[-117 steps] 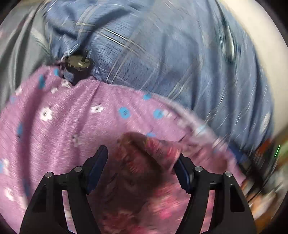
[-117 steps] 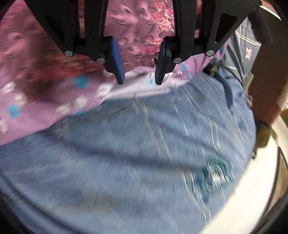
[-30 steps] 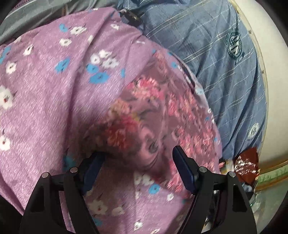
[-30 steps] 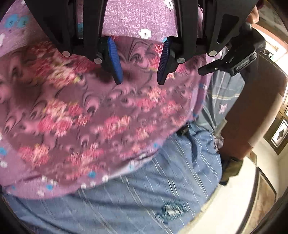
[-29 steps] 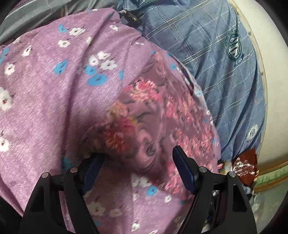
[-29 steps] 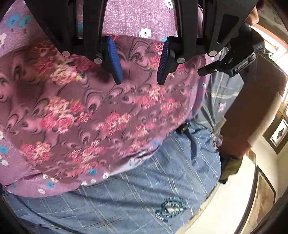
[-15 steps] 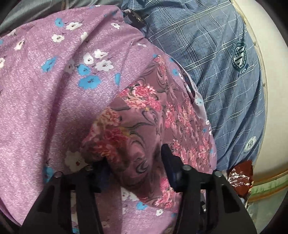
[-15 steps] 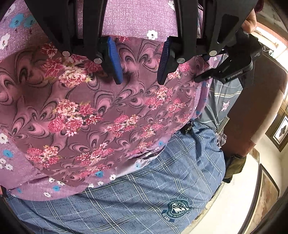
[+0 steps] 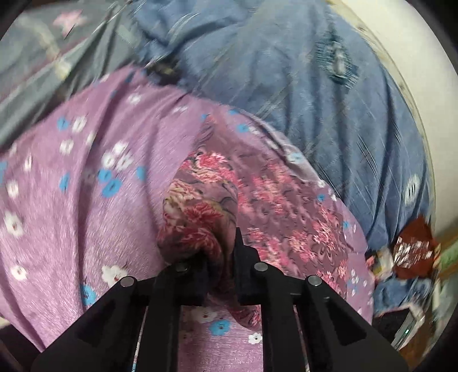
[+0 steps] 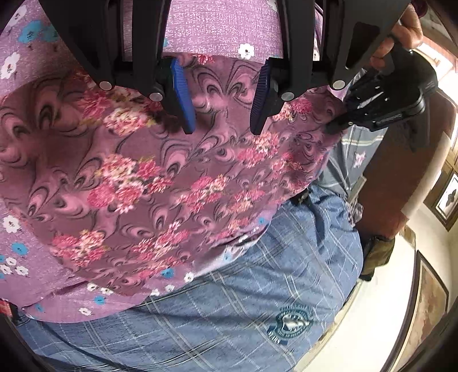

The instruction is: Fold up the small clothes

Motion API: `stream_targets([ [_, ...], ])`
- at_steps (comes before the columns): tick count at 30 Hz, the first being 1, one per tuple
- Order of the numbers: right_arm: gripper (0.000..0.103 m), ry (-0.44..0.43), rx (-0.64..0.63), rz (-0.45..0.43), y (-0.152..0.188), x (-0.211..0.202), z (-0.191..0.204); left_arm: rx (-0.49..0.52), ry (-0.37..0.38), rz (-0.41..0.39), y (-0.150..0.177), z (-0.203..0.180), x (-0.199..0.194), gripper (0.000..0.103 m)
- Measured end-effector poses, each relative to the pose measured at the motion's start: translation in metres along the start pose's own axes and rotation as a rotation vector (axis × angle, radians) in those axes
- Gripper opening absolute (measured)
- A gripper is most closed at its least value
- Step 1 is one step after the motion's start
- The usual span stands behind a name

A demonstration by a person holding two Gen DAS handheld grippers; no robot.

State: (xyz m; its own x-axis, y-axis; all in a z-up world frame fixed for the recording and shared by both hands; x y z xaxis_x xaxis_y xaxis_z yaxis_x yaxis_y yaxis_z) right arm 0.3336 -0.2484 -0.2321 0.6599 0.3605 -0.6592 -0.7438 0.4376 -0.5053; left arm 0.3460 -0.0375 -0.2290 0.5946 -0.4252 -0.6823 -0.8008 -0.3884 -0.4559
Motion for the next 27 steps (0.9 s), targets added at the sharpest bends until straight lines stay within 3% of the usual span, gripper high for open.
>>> stream_targets([
  [7, 0.042, -0.016, 0.119, -0.048, -0.020, -0.025, -0.039, 0.178, 0.029, -0.009, -0.002, -0.069, -0.006, 0.008],
  [15, 0.042, -0.007, 0.269, -0.142, -0.044, -0.068, -0.105, 0.474, 0.124, 0.007, 0.033, -0.189, 0.002, 0.000],
  [18, 0.043, 0.011, 0.288, -0.152, -0.048, -0.077, -0.122, 0.463, 0.152, 0.010, 0.037, -0.205, 0.003, 0.000],
  [20, 0.043, 0.014, 0.277, -0.153, -0.051, -0.079, -0.124, 0.402, 0.129, -0.003, 0.028, -0.185, -0.003, 0.001],
  [22, 0.043, 0.012, 0.275, -0.145, -0.052, -0.078, -0.123, 0.333, 0.075, -0.007, 0.021, -0.152, -0.009, 0.017],
  [24, 0.043, -0.011, 0.279, -0.128, -0.049, -0.073, -0.117, 0.205, 0.005, -0.019, 0.006, -0.094, -0.025, 0.046],
  [27, 0.043, -0.029, 0.236, -0.107, -0.044, -0.064, -0.097, -0.007, -0.029, -0.010, 0.001, -0.013, -0.044, 0.048],
])
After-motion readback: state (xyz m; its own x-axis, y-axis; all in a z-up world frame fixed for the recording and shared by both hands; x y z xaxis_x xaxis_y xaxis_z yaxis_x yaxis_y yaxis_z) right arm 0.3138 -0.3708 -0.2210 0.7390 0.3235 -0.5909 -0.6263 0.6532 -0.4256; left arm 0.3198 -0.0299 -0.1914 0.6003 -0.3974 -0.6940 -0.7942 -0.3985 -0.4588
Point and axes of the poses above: each gripper's, at about its wrist camera, not at the fingertips, and x roughly the way its jaws point, z to its left, y to its underside, the point moved 8 cm from there along x, roughly the way its jaws point, and after that the axes turned 7 degrees about y, right-handed, at the moved point
